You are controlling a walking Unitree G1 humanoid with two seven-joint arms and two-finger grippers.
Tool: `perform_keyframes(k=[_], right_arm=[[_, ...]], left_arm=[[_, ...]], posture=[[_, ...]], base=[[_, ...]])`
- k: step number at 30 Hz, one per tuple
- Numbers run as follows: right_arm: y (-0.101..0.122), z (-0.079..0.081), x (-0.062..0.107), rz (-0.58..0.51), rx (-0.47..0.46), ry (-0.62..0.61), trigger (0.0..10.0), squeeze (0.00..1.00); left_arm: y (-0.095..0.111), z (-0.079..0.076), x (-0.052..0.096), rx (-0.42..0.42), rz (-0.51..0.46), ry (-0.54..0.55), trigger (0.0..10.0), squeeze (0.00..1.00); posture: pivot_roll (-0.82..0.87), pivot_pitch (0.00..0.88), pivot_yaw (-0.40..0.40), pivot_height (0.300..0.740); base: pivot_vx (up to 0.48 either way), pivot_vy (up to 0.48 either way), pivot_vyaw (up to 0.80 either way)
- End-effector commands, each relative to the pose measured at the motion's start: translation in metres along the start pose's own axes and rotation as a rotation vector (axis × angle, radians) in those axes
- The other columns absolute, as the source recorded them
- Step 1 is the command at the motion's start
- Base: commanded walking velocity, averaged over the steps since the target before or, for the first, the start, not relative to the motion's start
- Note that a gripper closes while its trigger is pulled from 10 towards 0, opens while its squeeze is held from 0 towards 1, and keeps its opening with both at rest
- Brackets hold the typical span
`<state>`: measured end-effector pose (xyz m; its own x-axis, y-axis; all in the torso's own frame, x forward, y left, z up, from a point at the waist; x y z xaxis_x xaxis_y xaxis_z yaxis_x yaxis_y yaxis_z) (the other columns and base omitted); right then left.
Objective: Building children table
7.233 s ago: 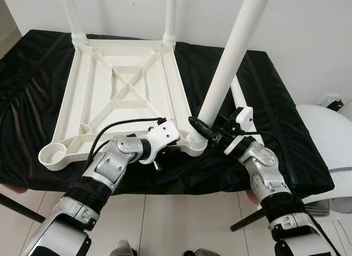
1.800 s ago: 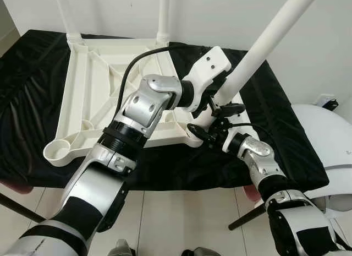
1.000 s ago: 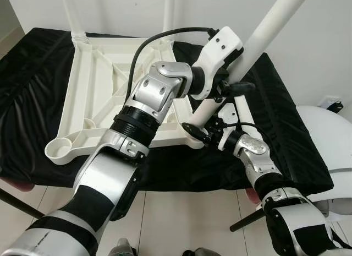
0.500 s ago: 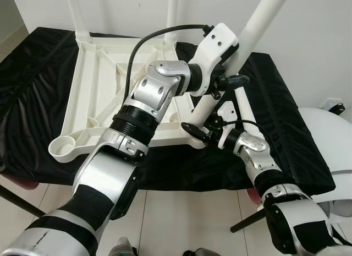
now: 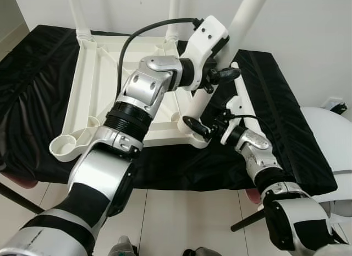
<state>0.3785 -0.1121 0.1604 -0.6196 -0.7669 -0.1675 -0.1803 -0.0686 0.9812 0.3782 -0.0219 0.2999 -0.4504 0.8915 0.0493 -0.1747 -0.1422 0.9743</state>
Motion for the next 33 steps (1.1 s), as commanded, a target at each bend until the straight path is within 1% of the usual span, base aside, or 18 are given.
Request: perform_keyframes(k=[1, 5, 6, 8, 11, 13, 14, 16, 19, 21, 22, 23, 24, 25, 26, 29, 31, 33], right_arm=[[0.01, -0.003, -0.001, -0.038, -0.018, 0.016, 10.0, 0.0], [0.012, -0.003, -0.002, -0.047, -0.025, 0.026, 10.0, 0.0], [0.015, -0.002, -0.001, -0.056, -0.037, 0.052, 10.0, 0.0], [0.022, -0.002, -0.002, -0.072, -0.01, 0.074, 10.0, 0.0], [0.026, -0.003, -0.002, -0.08, 0.006, 0.062, 10.0, 0.0], [0.027, -0.001, -0.006, -0.089, 0.014, 0.043, 10.0, 0.0], [0.027, -0.001, -0.006, -0.089, 0.014, 0.043, 10.0, 0.0], [0.028, 0.001, -0.009, -0.103, 0.017, 0.021, 10.0, 0.0], [0.031, 0.004, -0.013, -0.128, 0.03, -0.012, 10.0, 0.0], [0.032, 0.004, -0.013, -0.132, 0.032, -0.018, 10.0, 0.0], [0.033, 0.004, -0.015, -0.143, 0.032, -0.039, 10.0, 0.0], [0.033, 0.004, -0.015, -0.143, 0.032, -0.039, 10.0, 0.0], [0.035, 0.004, -0.017, -0.149, 0.028, -0.051, 10.0, 0.0], [0.036, 0.004, -0.019, -0.161, 0.021, -0.081, 10.0, 0.0], [0.036, 0.004, -0.019, -0.161, 0.021, -0.081, 10.0, 0.0], [0.039, 0.001, -0.027, -0.18, 0.027, -0.184, 10.0, 0.0], [0.039, 0.001, -0.027, -0.18, 0.027, -0.184, 10.0, 0.0], [0.043, 0.001, -0.031, -0.194, 0.03, -0.225, 10.0, 0.0]], left_arm=[[0.003, 0.009, -0.002, -0.012, 0.004, 0.117, 10.0, 0.0], [0.003, 0.009, -0.002, -0.013, 0.004, 0.113, 10.0, 0.0], [0.004, 0.008, -0.001, -0.01, 0.001, 0.103, 10.0, 0.0], [0.007, 0.005, 0.0, -0.01, -0.011, 0.076, 10.0, 0.0], [0.008, 0.004, 0.001, -0.013, -0.017, 0.074, 10.0, 0.0], [0.013, 0.013, 0.004, -0.013, -0.033, 0.129, 10.0, 0.0], [0.013, 0.013, 0.004, -0.013, -0.033, 0.129, 10.0, 0.0], [0.019, 0.024, 0.007, -0.018, -0.051, 0.204, 10.0, 0.0], [0.025, 0.036, 0.013, -0.046, -0.067, 0.296, 10.0, 0.0], [0.026, 0.038, 0.013, -0.051, -0.07, 0.308, 10.0, 0.0], [0.027, 0.042, 0.016, -0.069, -0.066, 0.35, 10.0, 0.0], [0.027, 0.042, 0.016, -0.069, -0.066, 0.35, 10.0, 0.0], [0.027, 0.045, 0.017, -0.081, -0.062, 0.376, 10.0, 0.0], [0.028, 0.05, 0.021, -0.094, -0.06, 0.425, 10.0, 0.0], [0.028, 0.05, 0.021, -0.094, -0.06, 0.425, 10.0, 0.0], [0.036, 0.061, 0.029, -0.111, -0.074, 0.527, 10.0, 0.0], [0.036, 0.061, 0.029, -0.111, -0.074, 0.527, 10.0, 0.0], [0.04, 0.064, 0.031, -0.12, -0.083, 0.56, 10.0, 0.0]], posture=[[0.05, 0.005, -0.07, 0.74], [0.05, 0.005, -0.07, 0.74], [0.05, 0.005, -0.069, 0.74], [0.04, 0.005, -0.066, 0.74], [0.04, 0.004, -0.063, 0.74], [0.05, 0.003, -0.064, 0.74], [0.05, 0.003, -0.064, 0.74], [0.05, 0.001, -0.062, 0.74], [0.05, 0.001, -0.06, 0.74], [0.05, 0.001, -0.06, 0.74], [0.05, 0.0, -0.056, 0.74], [0.05, 0.0, -0.056, 0.74], [0.05, 0.0, -0.056, 0.74], [0.05, 0.0, -0.055, 0.74], [0.05, 0.0, -0.055, 0.74], [0.06, 0.0, -0.055, 0.74], [0.06, 0.0, -0.055, 0.74], [0.06, 0.0, -0.054, 0.74]], base=[[0.0, 0.0, 0.0], [0.0, 0.0, 0.0], [0.0, 0.0, 0.0], [0.0, 0.0, 0.0], [0.0, 0.0, 0.0], [0.0, 0.0, 0.0], [0.0, 0.0, 0.0], [0.0, 0.0, 0.0], [0.0, 0.0, 0.0], [0.0, 0.0, 0.0], [0.0, 0.0, 0.0], [0.0, 0.0, 0.0], [0.0, 0.0, 0.0], [0.0, 0.0, 0.0], [0.0, 0.0, 0.0], [0.0, 0.0, 0.0], [0.0, 0.0, 0.0], [0.0, 0.0, 0.0]])
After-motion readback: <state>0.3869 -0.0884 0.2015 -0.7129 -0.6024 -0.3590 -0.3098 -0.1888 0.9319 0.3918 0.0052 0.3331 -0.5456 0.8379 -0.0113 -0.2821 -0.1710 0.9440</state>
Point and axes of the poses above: a point about 5 cm out from each wrist's last joint towards the gripper, its own x axis pointing back from the gripper into the wrist, its own y axis along the axis of the wrist's last joint, z = x × y, the point moved 3 cm from there along -x, pointing out of the wrist towards the gripper, and after that the axes turned 1 degree about x, right-handed, at the moved point
